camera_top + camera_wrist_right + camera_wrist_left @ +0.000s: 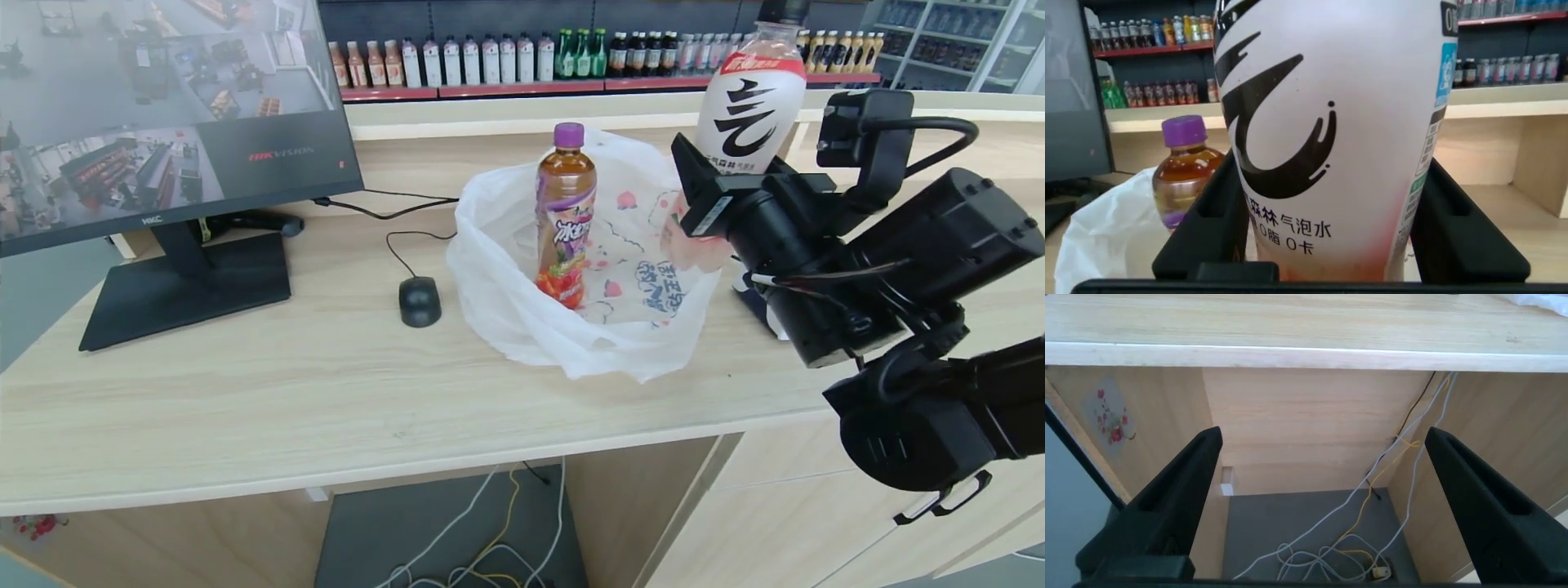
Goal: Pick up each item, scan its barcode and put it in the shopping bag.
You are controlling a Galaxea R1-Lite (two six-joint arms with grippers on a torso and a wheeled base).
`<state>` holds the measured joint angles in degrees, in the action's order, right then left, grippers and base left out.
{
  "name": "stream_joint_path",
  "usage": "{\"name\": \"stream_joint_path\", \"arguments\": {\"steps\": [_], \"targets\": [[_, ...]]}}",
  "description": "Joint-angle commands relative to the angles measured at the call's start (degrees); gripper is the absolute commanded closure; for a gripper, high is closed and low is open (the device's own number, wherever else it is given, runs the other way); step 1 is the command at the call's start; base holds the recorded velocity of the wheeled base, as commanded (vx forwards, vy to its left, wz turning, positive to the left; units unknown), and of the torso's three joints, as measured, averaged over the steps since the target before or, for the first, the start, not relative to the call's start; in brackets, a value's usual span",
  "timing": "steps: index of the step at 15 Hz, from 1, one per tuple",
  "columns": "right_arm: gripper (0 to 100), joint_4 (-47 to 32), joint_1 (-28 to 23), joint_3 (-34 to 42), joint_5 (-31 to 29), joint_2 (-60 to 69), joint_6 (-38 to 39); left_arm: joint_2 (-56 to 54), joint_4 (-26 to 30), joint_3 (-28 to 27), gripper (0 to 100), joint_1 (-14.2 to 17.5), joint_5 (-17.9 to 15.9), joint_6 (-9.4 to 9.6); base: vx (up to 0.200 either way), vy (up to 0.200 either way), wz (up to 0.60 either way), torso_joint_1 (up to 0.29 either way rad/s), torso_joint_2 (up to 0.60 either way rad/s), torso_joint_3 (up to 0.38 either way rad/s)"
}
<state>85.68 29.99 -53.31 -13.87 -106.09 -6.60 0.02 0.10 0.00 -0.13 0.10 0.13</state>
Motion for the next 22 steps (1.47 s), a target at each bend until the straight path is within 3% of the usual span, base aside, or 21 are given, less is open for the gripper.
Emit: {"name": "stream_joint_path", "arguments": {"steps": [1, 8, 22], "targets": [[100, 0.11, -0.46, -2.50, 0.07, -3.86, 0.53, -0.02, -0.01, 0.00, 0, 0.05, -0.01, 0.04, 0.000, 0.000, 0.00, 0.000, 0.00, 0.000], [100, 0.11, -1.78, -10.94, -0.28, -12.21, 1.50, -0.02, -0.01, 0.00, 0, 0.05, -0.01, 0.31, 0.000, 0.000, 0.00, 0.000, 0.00, 0.000], [100, 0.19, -2.57, -11.47, -0.63, -19.50, 3.34, -0.02, -0.01, 0.00, 0, 0.05, -0.01, 0.22, 0.000, 0.000, 0.00, 0.000, 0.00, 0.000]]}}
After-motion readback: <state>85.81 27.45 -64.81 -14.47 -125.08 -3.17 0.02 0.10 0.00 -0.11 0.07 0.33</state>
